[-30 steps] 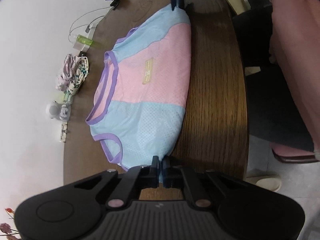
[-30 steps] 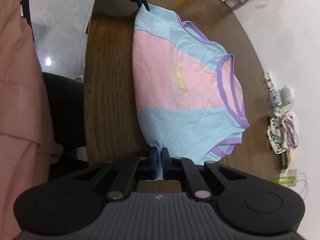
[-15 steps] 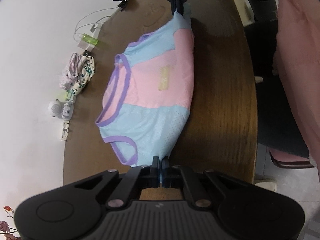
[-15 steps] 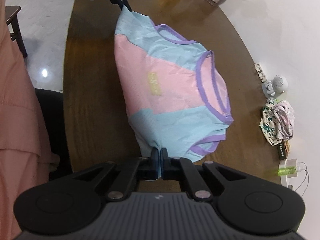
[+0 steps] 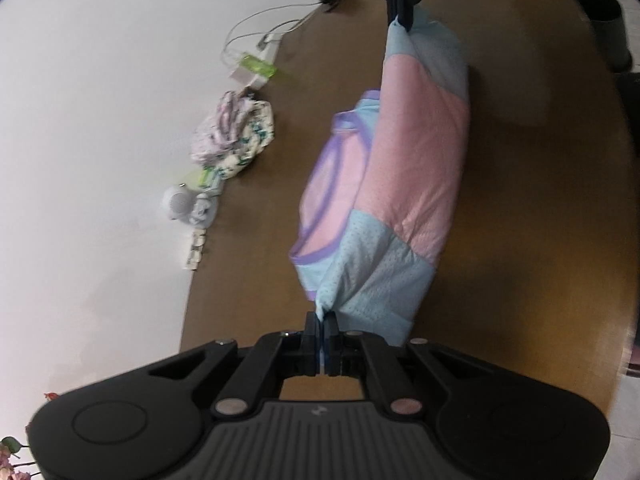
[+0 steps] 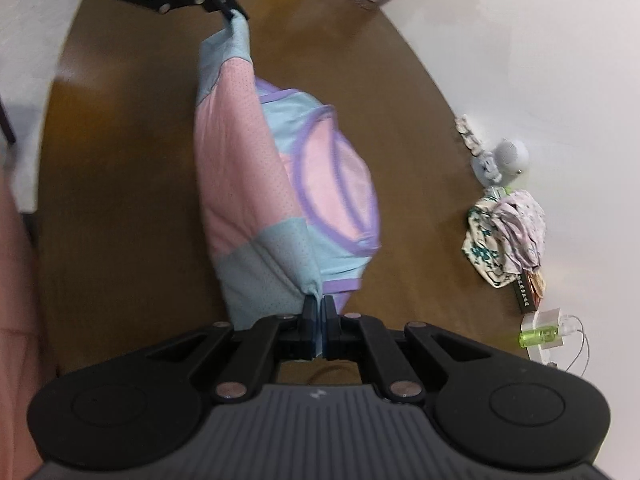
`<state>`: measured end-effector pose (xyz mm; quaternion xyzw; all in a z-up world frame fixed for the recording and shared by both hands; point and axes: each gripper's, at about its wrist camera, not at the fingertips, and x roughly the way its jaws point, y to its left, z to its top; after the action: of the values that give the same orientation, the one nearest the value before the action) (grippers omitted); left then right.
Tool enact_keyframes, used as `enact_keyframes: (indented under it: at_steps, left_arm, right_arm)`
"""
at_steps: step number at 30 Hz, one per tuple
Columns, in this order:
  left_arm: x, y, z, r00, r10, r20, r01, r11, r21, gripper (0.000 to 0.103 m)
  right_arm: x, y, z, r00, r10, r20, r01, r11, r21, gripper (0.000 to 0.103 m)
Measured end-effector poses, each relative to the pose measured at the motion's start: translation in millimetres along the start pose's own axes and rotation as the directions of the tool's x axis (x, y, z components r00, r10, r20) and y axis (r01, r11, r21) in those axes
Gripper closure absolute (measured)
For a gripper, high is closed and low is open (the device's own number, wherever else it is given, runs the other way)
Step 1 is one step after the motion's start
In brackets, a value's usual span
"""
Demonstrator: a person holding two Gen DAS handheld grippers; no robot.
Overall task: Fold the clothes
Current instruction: 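Lift the held hem with both grippers and fold it over the garment, then lay the folded hem down and open both grippers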
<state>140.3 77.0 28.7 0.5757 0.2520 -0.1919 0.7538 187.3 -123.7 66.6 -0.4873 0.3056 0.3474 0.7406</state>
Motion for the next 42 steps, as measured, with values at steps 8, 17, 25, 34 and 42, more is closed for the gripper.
enact_keyframes:
  at_steps: [8, 17, 25, 34, 42]
  left_arm:
    - [47.9, 45.3, 14.7, 0.999, 0.011, -0.033, -0.013, 0.999, -0.051, 0.103]
    - [132.6, 70.0, 14.4, 0.994, -0.081, -0.077, 0.068, 0.984, -0.163, 0.102]
    - [158.2, 66.5, 9.4, 0.989, -0.125, -0.083, 0.108, 0.977, -0.186, 0.102]
    - [123.0, 80.0, 0.1, 0.999, -0.044, 0.006, 0.043, 0.936, -0.35, 0.041]
    - [86.2, 65.6, 10.2, 0.968, -0.105, 0.226, 0.212, 0.827, -0.52, 0.075]
  right_arm:
    - [35.6, -66.8, 6.4, 0.999, 0.039, 0.0, -0.039, 0.995, 0.087, 0.102]
    - [107.5, -115.1, 4.0, 0.991, 0.134, -0.017, -0.127, 0.963, 0.236, 0.102]
    - [143.0, -122.1, -3.8, 0.985, 0.169, -0.025, -0.155, 0.947, 0.281, 0.101]
    - [110.3, -139.0, -27.3, 0.985, 0.052, 0.164, -0.128, 0.856, 0.5, 0.036]
    - [96.6, -85.8, -22.3, 0.932, 0.118, 0.344, -0.293, 0.803, 0.518, 0.034]
